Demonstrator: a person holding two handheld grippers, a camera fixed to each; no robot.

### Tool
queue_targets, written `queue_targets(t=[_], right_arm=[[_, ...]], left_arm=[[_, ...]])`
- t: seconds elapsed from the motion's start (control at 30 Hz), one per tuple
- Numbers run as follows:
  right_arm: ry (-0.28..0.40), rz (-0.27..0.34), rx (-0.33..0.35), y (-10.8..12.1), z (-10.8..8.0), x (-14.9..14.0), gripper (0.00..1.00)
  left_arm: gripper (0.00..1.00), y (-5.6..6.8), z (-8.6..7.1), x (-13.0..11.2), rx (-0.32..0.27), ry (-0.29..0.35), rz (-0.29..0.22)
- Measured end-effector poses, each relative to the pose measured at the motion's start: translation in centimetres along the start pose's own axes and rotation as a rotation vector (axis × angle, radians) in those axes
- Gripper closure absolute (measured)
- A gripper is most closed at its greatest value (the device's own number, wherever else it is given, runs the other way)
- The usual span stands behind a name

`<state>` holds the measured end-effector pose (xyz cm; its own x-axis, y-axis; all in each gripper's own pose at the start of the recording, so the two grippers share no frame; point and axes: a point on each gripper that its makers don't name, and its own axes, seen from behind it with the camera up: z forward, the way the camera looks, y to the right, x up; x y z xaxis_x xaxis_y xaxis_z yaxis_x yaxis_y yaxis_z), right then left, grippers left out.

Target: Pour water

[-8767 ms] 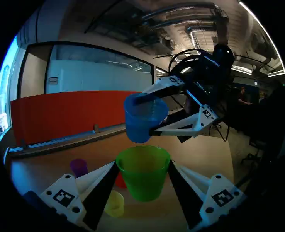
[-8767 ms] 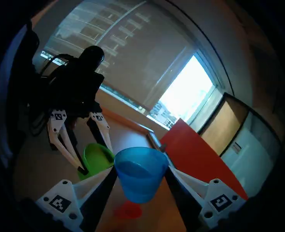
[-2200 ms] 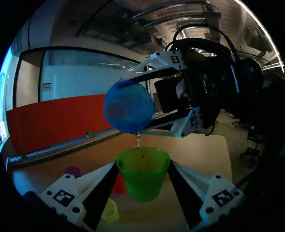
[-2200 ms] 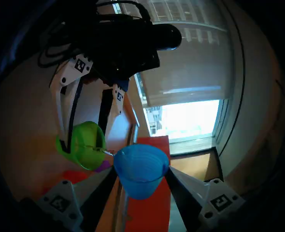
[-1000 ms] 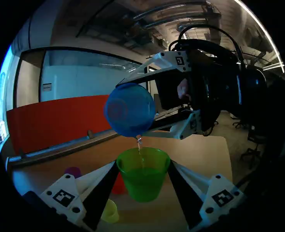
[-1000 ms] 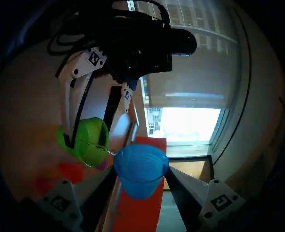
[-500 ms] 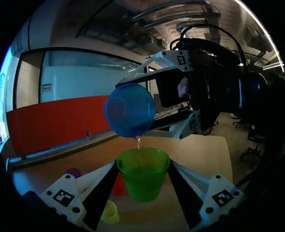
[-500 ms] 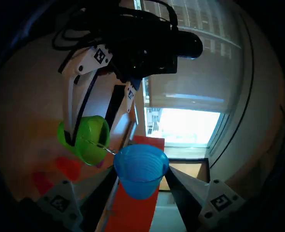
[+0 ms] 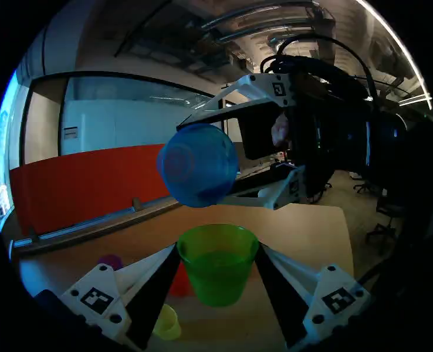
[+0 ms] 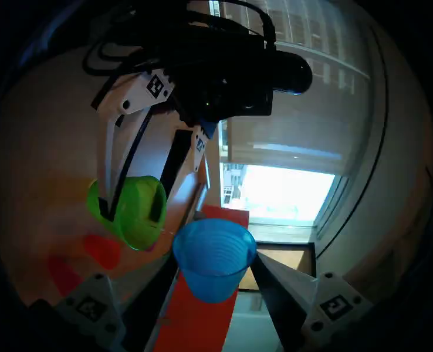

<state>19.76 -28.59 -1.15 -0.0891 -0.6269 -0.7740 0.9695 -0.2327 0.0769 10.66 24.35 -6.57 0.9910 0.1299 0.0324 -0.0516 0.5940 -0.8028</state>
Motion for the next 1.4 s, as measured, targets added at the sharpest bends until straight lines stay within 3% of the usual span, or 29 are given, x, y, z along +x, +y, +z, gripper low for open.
queue_targets(t=[0.3, 0.5, 0.83, 1.4], right_arm=[[0.002, 0.004, -0.004, 0.1, 0.2, -0.1, 0.11], [0.017, 0.104, -0.011, 0.1, 0.1, 0.0, 0.11], [0.025, 0.39, -0.043, -0.7, -0.6, -0.3, 0.11], [0.029, 1.006, -0.074, -3.2, -2.0, -0.6, 0.11]], left_arm=[[0.13, 0.1, -0.1, 0.0, -0.002, 0.0, -0.001], [0.13, 0.0, -0.2, -0.2, 0.001, -0.005, -0.001], [0.12, -0.3, -0.7, -0.8, 0.009, -0.027, 0.005], [0.12, -0.7, -1.3, -1.6, 0.02, -0.057, 0.004]])
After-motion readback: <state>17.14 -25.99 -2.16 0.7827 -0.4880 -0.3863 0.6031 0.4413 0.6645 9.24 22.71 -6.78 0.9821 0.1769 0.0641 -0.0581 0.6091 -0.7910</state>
